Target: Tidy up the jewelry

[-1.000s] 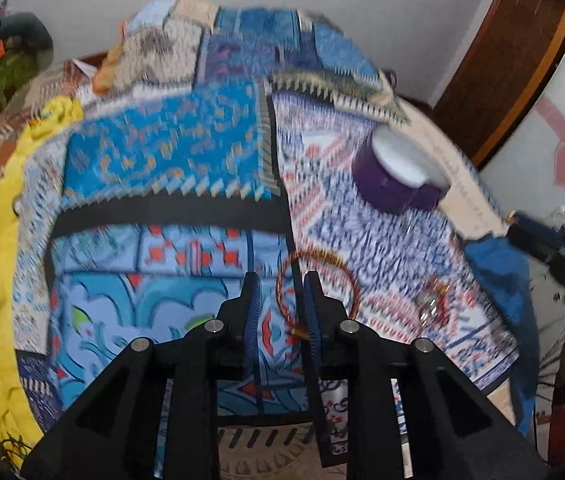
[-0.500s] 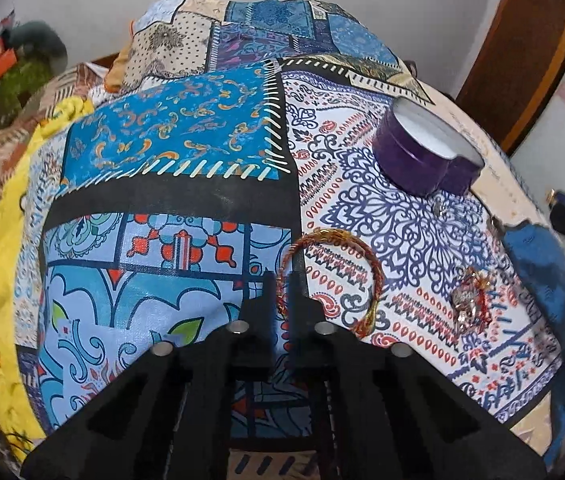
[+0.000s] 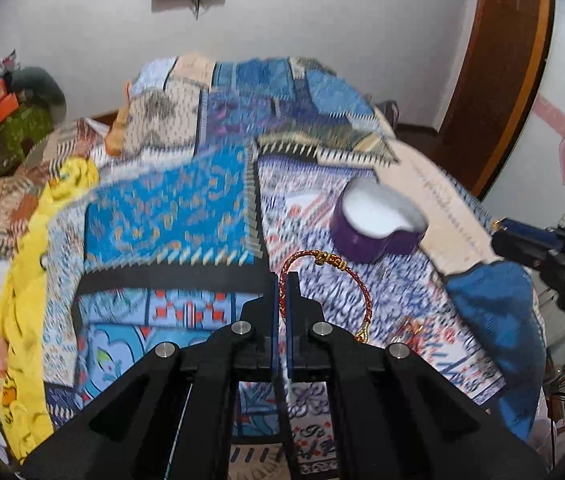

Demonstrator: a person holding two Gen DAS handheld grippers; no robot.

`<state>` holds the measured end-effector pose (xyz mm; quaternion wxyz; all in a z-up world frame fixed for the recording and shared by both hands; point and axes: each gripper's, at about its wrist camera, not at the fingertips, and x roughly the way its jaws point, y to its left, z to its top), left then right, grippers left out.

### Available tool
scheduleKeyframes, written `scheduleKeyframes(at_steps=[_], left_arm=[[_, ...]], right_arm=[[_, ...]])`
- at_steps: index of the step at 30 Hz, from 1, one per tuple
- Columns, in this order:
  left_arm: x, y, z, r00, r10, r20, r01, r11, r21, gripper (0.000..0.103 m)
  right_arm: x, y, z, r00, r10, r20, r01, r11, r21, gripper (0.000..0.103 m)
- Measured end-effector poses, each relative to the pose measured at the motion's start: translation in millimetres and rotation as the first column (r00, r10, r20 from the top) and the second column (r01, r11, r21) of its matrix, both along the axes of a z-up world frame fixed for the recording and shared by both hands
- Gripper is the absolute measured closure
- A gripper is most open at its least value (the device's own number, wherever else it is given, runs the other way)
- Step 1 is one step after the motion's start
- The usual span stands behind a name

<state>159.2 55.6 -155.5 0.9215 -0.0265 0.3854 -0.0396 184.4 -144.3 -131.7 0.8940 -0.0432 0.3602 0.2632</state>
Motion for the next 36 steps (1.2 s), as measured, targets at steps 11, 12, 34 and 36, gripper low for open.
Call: scheduleKeyframes(at_steps=[11,12,34,36], left_arm=[[19.9,-14.5,32.7,0.995,-0.049,0.092,0.049,0.999,-0.006,0.102],[23.8,-16.7,34.3,0.993,-0.056,0.099,0.057,0.998,-0.004,0.102],[112.8,-43.9,-9.6,0.985,-0.174,-0.005,0.174,0.985,0.008,0.102],[119.2,-45.6,-15.7,0.983,-0.183,-0.028,0.184,0.983,0.001,0.102]], right_arm=[[20.5,3.8,15.1,0.998,-0.02,0.056,0.019,1.0,0.025,0.085],[24.6,4.3,14.0,0.998,-0.021,0.052,0.02,0.999,0.027,0.085],[84.5,21.0,-30.1,0.993,0.05,-0.109,-0.053,0.998,-0.021,0.085],[87.3,22.0,-34.3,0.991,0.057,-0.124,-0.06,0.998,-0.022,0.085]])
